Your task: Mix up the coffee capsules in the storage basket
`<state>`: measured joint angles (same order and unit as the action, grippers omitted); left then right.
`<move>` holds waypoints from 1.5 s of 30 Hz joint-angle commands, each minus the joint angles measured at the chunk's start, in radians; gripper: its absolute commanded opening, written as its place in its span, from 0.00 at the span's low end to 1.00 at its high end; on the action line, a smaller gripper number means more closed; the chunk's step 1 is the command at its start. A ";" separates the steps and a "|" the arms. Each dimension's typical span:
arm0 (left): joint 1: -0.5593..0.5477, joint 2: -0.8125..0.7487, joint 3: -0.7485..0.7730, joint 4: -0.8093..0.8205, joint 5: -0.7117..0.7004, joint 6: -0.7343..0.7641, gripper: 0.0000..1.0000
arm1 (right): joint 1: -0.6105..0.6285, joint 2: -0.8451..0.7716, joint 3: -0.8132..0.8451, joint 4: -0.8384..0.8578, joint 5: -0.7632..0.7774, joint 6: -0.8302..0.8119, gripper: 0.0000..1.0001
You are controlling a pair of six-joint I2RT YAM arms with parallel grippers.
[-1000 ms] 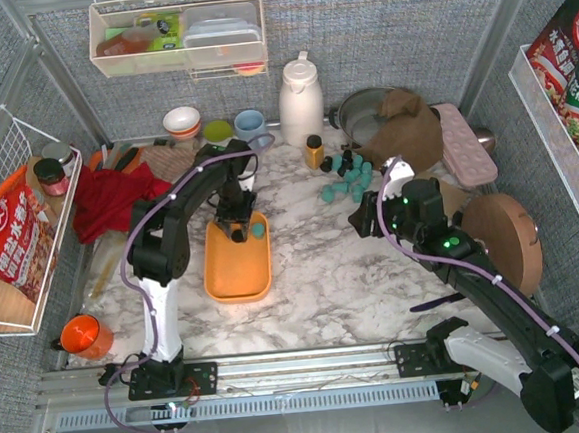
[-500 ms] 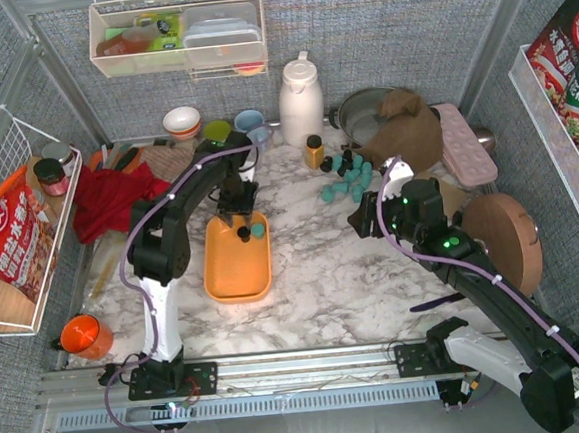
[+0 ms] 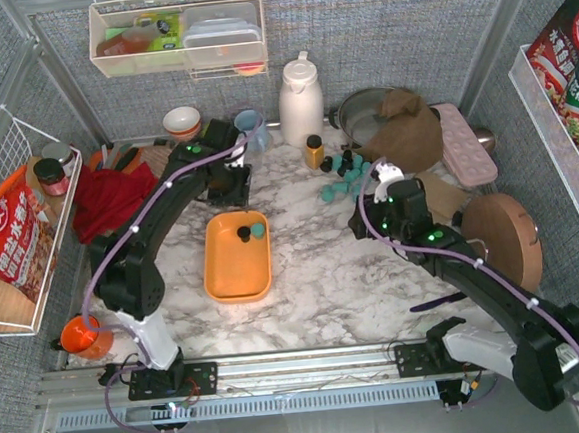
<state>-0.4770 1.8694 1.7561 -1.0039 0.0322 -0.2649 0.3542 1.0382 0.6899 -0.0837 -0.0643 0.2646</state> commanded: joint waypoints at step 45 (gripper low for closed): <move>-0.046 -1.057 -0.981 0.783 -0.199 -0.054 0.99 | 0.114 1.102 0.873 -0.219 0.453 0.049 0.64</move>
<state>-0.5220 0.8238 0.7807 -0.2569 -0.1768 -0.3183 0.4706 2.1189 1.5303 -0.2119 0.4179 0.3202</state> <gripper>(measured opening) 0.992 0.658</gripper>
